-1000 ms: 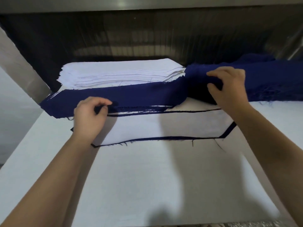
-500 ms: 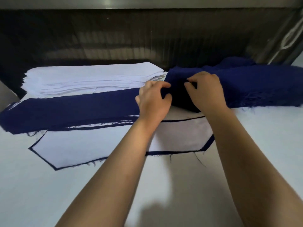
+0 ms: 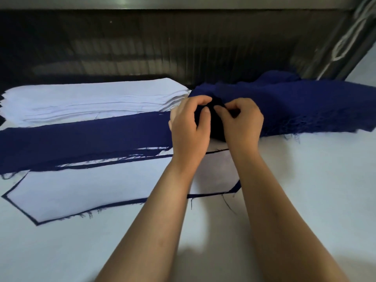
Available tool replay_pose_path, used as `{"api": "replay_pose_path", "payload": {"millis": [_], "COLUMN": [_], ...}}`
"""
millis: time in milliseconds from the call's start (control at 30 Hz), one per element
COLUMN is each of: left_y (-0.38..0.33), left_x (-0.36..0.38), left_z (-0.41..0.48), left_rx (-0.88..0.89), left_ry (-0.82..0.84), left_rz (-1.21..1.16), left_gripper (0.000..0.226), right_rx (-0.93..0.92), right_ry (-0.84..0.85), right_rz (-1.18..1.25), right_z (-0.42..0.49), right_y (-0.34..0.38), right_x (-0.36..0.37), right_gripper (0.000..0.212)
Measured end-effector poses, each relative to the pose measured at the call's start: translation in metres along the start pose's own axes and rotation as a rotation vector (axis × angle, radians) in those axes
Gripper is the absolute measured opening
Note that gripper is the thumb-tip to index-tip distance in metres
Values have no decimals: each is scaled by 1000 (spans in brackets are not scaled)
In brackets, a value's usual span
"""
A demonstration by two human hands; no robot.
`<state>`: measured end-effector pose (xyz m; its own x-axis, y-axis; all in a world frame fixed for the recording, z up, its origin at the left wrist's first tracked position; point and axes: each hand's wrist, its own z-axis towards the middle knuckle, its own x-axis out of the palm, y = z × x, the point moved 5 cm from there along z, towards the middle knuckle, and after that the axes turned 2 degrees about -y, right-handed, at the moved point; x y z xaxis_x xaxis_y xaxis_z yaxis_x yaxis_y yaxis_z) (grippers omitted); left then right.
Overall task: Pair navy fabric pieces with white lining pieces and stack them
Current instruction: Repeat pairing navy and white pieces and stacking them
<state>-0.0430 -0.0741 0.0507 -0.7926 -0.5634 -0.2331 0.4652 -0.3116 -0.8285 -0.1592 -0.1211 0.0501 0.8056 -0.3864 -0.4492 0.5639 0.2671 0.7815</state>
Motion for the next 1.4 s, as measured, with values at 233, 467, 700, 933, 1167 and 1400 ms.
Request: {"api": "replay_pose_path", "payload": {"millis": [233,467,700,933,1167,1400], "left_y": [4,-3,3,5,-2,15], "left_x": [0,14,23,15,-31,-114], "left_z": [-12,-13,-14,-9,0,-13], "left_rx": [65,203,117,-47,-189,-181], "left_ry": [-44,30,153,134,-183,-372], "left_rz": [-29,3,18,-31,-202,-148], "left_gripper": [28,35,40,29,8,20], "right_rx": [-15,-82,-109,-199,-176,-122], "right_ry": [-62,-30,-12,-41,-54,-74], "right_rz": [133,66,49,-97,-285,-295], "right_z": [-6,-13,-15,-20,-23,-24], "right_y": [-1,2,1,6,-12,-20], "right_x": [-9,-3,0,-1,-22,-27], "right_gripper": [17,19,14,23,40,35]}}
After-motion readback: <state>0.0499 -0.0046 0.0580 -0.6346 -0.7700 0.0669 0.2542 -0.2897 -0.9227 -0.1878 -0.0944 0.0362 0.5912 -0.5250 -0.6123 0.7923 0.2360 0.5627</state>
